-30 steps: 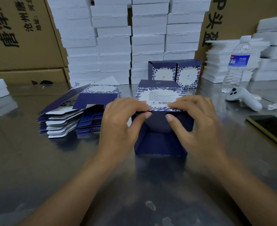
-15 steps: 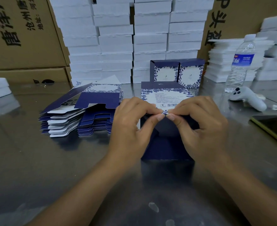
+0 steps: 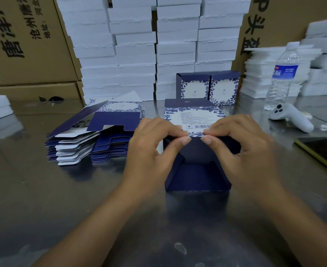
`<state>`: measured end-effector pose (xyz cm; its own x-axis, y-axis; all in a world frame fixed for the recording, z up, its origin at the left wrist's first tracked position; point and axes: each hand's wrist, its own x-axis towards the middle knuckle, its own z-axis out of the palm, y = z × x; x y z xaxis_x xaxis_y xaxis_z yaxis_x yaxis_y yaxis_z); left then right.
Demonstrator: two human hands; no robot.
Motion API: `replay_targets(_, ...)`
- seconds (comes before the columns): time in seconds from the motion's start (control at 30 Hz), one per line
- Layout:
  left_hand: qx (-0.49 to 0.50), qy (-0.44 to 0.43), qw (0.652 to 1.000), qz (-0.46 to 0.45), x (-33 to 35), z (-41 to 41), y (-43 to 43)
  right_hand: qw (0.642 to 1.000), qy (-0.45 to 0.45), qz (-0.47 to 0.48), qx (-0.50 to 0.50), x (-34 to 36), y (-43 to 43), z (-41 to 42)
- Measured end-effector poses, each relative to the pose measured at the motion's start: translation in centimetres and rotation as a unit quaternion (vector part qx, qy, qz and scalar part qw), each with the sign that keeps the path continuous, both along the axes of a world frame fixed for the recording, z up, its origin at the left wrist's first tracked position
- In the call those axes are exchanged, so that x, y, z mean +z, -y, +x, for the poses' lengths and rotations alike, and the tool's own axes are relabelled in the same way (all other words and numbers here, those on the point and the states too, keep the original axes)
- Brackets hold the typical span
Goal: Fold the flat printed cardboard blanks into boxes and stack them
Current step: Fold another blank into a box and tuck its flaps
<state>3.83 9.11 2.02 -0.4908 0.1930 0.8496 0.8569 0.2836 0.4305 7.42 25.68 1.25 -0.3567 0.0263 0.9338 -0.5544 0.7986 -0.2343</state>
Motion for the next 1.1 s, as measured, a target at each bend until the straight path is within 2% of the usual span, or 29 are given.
replay_targets(0.2,-0.04,0.041,0.998,0.004,0.4,-0.7,1.0,1.0,-0.001,-0.001,0.012,0.0,-0.1,-0.2)
replay_targets(0.83,-0.043,0.032,0.999,-0.002,0.3,-1.1,1.3,0.999,0.038,-0.022,-0.008,0.4,-0.4,0.2)
replay_targets(1.1,-0.058,0.086,0.994,0.024,0.3,-1.4,1.6,0.999,0.04,-0.023,0.004,0.6,-1.2,0.4)
